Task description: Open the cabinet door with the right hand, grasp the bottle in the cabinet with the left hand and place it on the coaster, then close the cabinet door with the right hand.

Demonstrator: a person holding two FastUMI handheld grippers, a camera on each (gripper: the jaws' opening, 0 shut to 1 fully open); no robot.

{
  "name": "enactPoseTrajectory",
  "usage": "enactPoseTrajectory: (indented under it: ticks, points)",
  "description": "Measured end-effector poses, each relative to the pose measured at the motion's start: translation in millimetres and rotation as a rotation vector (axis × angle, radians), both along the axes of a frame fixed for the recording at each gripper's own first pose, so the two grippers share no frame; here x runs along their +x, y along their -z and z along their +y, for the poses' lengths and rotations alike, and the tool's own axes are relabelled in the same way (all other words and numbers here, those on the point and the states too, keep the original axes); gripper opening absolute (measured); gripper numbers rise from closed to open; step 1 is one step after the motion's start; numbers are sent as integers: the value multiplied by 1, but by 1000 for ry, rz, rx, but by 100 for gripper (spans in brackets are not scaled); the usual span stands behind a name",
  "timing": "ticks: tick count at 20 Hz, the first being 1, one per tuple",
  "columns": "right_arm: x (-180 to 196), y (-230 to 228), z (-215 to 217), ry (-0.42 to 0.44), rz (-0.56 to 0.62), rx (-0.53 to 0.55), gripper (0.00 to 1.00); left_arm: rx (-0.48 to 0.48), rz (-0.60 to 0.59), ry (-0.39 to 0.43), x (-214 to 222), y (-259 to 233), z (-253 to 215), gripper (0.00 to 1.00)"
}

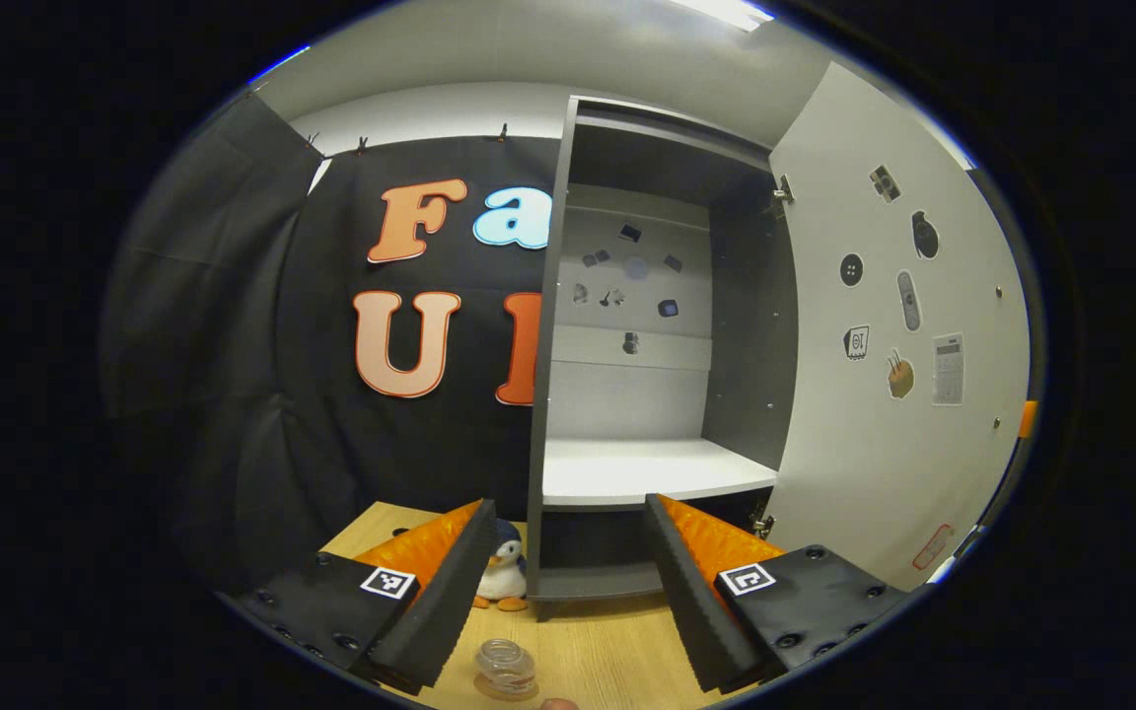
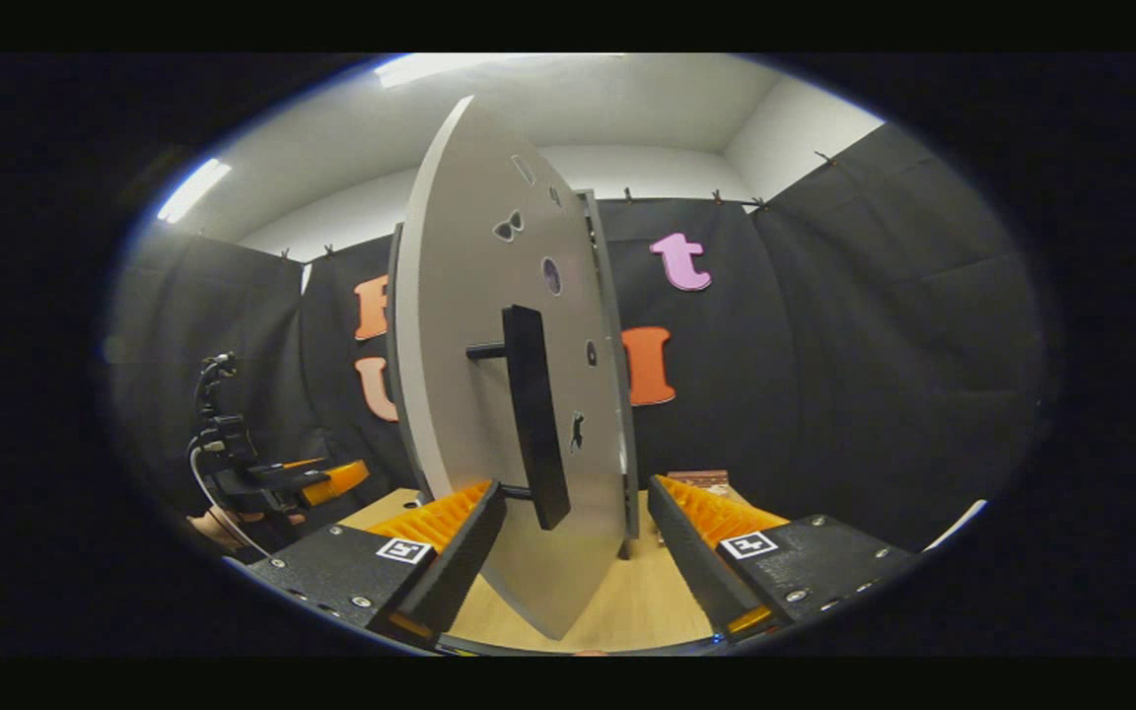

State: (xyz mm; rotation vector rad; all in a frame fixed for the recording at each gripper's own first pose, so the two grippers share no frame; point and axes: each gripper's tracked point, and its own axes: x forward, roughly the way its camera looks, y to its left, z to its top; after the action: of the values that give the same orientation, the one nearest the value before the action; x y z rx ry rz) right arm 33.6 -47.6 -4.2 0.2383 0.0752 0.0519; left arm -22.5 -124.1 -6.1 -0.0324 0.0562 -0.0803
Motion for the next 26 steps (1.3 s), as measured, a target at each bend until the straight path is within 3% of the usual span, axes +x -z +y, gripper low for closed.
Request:
enactPoseTrajectory:
  ticks: [5, 7, 8, 11, 14, 19, 22, 26]
  points:
    - [28, -4, 45, -95, -23, 20, 91, 32, -15, -25, 12, -4, 28, 96]
    - [43, -3, 74, -123, -23, 26, 98, 38, -12, -24, 19, -2, 35, 95]
    - [51, -3, 92, -137, -24, 15, 92, 39, -14, -23, 21, -2, 40, 95]
    - [82, -5, 134, -156, -37, -42, 99, 55, -19, -17, 28, -1, 56, 96]
    - [112, -2, 164, -167, -24, -99, 99, 53, -16, -19, 34, 4, 75, 95]
    - [152, 2, 196, -144, -9, -168, 99, 39, 7, -27, 40, 17, 107, 96]
    - [160, 0, 201, -108, -12, -150, 93, 29, 11, -5, 47, 25, 115, 96]
    - [164, 1, 206, -61, 7, -96, 96, 0, 29, 47, 63, 34, 116, 96]
